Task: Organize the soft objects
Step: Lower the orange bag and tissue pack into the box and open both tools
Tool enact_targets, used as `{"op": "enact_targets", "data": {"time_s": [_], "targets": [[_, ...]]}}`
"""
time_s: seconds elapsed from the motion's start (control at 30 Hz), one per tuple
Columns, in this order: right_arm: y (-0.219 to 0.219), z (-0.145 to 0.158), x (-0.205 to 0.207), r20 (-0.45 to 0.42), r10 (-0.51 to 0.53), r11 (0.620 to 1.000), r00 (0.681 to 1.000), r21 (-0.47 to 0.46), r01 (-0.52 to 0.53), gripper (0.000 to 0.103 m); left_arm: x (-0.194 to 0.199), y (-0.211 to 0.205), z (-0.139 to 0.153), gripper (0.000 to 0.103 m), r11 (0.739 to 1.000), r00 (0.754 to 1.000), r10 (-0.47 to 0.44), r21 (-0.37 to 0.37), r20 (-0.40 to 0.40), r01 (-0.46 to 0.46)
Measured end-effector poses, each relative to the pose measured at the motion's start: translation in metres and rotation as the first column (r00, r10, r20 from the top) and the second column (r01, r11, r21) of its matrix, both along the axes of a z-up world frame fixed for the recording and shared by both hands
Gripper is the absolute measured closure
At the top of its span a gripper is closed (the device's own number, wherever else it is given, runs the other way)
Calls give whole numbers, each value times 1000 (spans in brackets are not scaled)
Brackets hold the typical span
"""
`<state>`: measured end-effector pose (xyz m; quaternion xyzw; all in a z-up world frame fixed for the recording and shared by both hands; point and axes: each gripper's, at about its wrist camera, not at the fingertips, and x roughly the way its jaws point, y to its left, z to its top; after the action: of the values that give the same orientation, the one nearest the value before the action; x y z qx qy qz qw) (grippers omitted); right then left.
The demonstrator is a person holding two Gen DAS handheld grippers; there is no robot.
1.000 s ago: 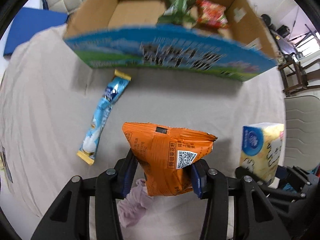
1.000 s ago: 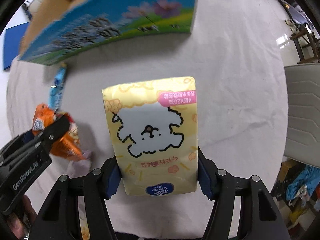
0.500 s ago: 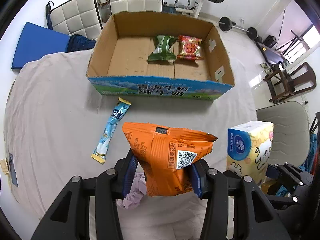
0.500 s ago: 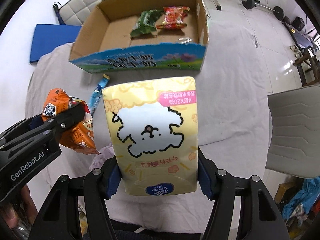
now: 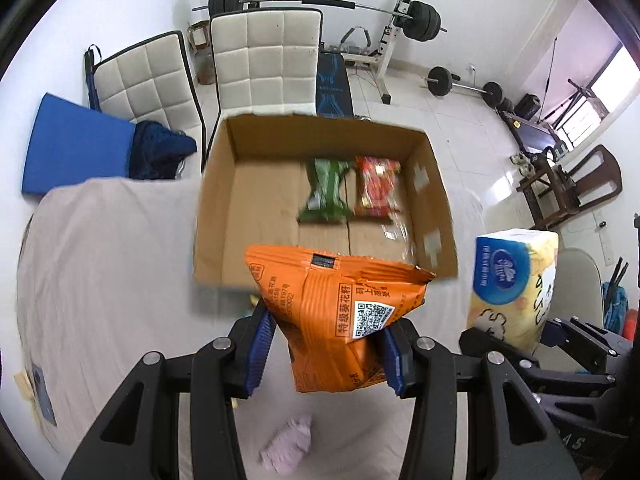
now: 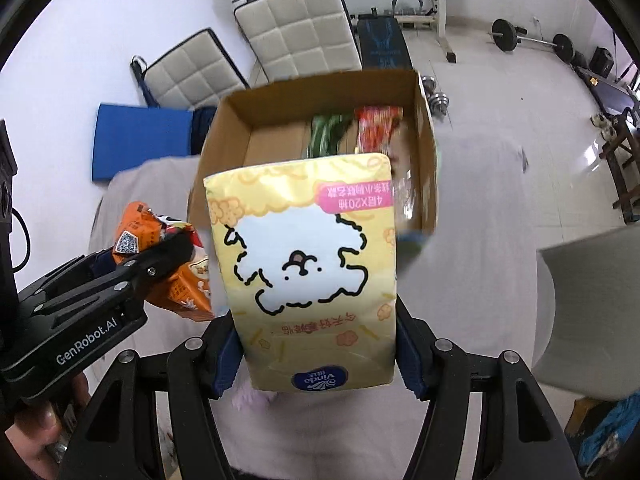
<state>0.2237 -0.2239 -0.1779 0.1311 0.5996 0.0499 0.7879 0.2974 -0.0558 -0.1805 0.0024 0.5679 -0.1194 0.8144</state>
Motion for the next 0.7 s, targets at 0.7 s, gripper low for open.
{"op": "enact_targets", "data": {"time_s": [0.7], "targets": [[-7,-151,152,-204,-72,989,976,-145,43,36,200,-7,-142,59,990,977,-20,135,-213,50]]}}
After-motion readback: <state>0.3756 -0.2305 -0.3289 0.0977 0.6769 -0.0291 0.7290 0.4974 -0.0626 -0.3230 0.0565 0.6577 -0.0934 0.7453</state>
